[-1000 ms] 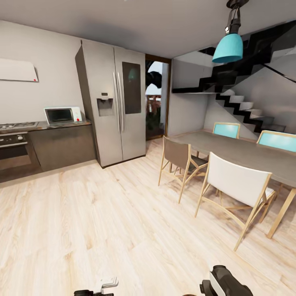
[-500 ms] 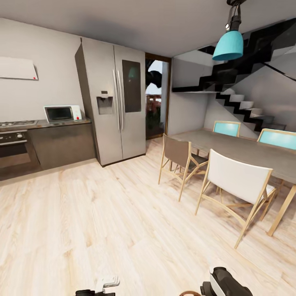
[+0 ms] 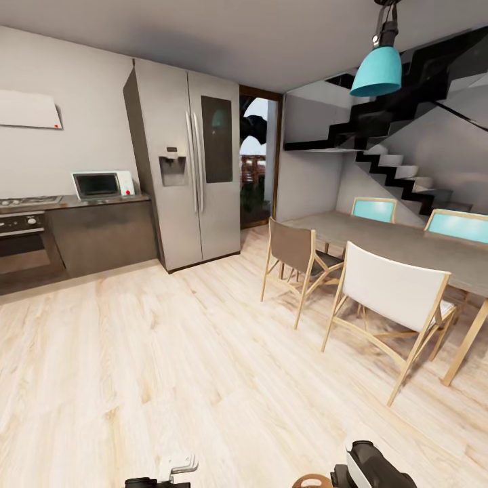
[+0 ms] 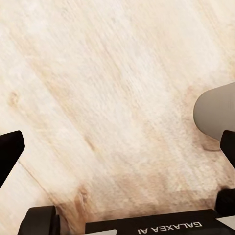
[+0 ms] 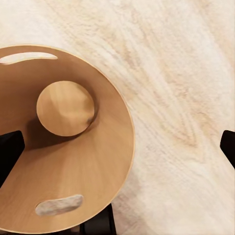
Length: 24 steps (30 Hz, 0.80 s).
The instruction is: Put the three can of soda from the living room inside the tash can in the kitchen.
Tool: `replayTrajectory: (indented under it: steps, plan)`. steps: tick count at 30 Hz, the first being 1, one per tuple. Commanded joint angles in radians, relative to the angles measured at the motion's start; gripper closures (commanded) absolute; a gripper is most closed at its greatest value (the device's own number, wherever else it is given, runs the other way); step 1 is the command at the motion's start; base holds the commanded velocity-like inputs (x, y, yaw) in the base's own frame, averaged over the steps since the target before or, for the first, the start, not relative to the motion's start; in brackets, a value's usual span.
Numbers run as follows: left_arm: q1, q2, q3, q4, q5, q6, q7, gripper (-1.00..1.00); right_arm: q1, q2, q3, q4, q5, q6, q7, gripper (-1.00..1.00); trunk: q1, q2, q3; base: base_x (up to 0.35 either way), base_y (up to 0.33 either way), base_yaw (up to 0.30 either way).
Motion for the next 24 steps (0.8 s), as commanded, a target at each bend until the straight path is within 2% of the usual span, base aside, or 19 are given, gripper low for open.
replayTrajectory:
  steps: [1, 9, 16, 24]
  plan:
    - [0.000, 0.000, 0.000, 0.000, 0.000, 0.000, 0.000, -1.00, 0.000, 0.000, 0.000, 0.000, 0.000, 0.000, 0.000, -1.00, 0.000, 0.000, 0.000, 0.000, 0.000, 0.000]
    - [0.000, 0.000, 0.000, 0.000, 0.000, 0.000, -0.001, -1.00, -0.001, -0.003, -0.001, -0.001, 0.001, 0.001, 0.001, -1.00, 0.000, 0.000, 0.000, 0.000, 0.000, 0.000]
    - [0.000, -0.002, 0.000, -0.002, 0.000, 0.000, 0.000, -1.00, -0.044, -0.017, -0.001, -0.001, 0.000, 0.013, 0.000, -1.00, 0.000, 0.000, 0.000, 0.000, 0.000, 0.000]
    - [0.000, -0.002, -0.001, -0.010, 0.000, 0.000, 0.000, -1.00, -0.058, -0.019, -0.001, 0.018, -0.001, 0.019, -0.001, -1.00, 0.000, 0.000, 0.000, 0.000, 0.000, 0.000]
